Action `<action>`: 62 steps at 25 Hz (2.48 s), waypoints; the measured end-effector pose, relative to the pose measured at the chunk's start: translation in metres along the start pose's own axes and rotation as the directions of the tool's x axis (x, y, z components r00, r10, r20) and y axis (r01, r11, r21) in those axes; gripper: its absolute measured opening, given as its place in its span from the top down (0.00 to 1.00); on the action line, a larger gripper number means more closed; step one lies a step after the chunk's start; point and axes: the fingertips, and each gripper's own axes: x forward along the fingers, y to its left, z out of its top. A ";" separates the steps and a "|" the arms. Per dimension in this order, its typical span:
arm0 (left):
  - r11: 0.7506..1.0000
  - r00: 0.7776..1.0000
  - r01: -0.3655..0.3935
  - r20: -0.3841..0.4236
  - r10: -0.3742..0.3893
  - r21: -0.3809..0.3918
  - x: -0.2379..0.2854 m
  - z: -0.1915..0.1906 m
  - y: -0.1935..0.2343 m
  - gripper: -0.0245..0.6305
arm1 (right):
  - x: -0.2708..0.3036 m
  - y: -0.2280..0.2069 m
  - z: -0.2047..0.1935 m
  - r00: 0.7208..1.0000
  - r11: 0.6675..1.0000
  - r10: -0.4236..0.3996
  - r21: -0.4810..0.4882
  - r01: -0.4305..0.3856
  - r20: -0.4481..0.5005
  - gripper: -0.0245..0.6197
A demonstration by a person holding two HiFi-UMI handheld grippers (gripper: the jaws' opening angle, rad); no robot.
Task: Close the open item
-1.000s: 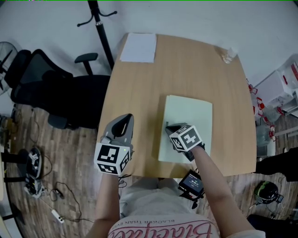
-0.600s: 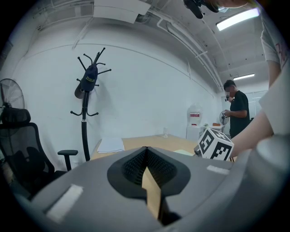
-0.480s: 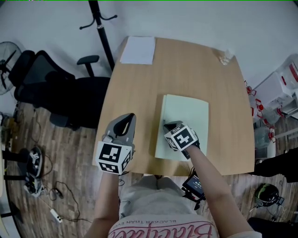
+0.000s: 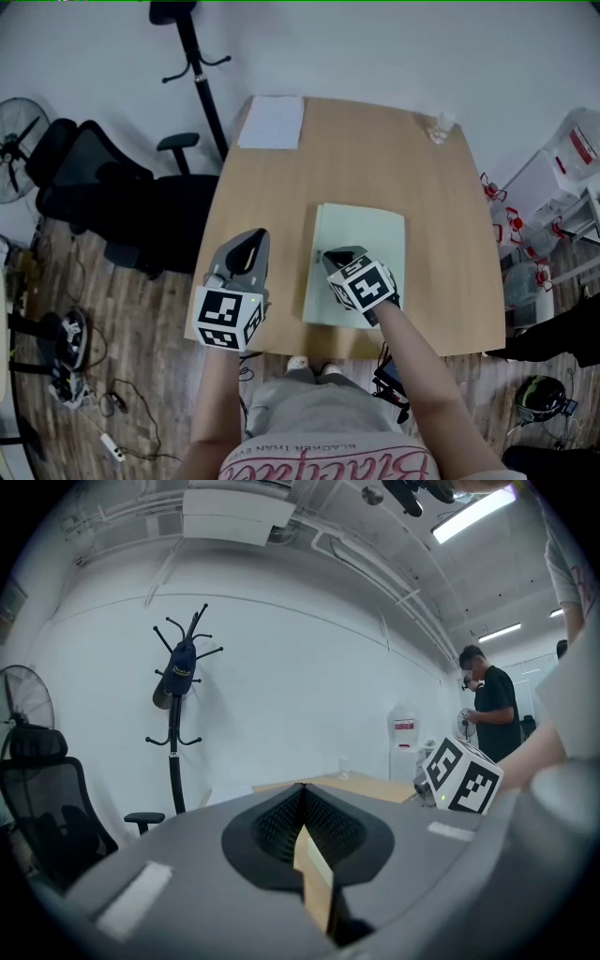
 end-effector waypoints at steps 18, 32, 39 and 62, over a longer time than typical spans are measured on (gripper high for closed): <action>0.999 0.996 0.002 0.088 -0.006 0.043 0.010 0.035 -0.010 0.94 | -0.086 -0.035 0.031 0.962 0.991 -0.126 -0.008 0.132 0.241 0.96; 0.998 0.984 0.011 0.175 -0.021 0.061 0.020 0.058 -0.025 0.94 | -0.176 -0.086 0.036 0.819 0.945 -0.315 0.080 0.317 0.479 0.96; 0.997 0.977 0.008 0.213 -0.025 0.078 0.023 0.071 -0.028 0.94 | -0.214 -0.107 0.035 0.744 0.914 -0.396 0.151 0.377 0.538 0.96; 0.989 0.944 -0.007 0.327 -0.042 0.147 0.022 0.103 -0.031 0.94 | -0.303 -0.104 0.042 0.497 0.763 -0.570 0.196 0.616 0.654 0.96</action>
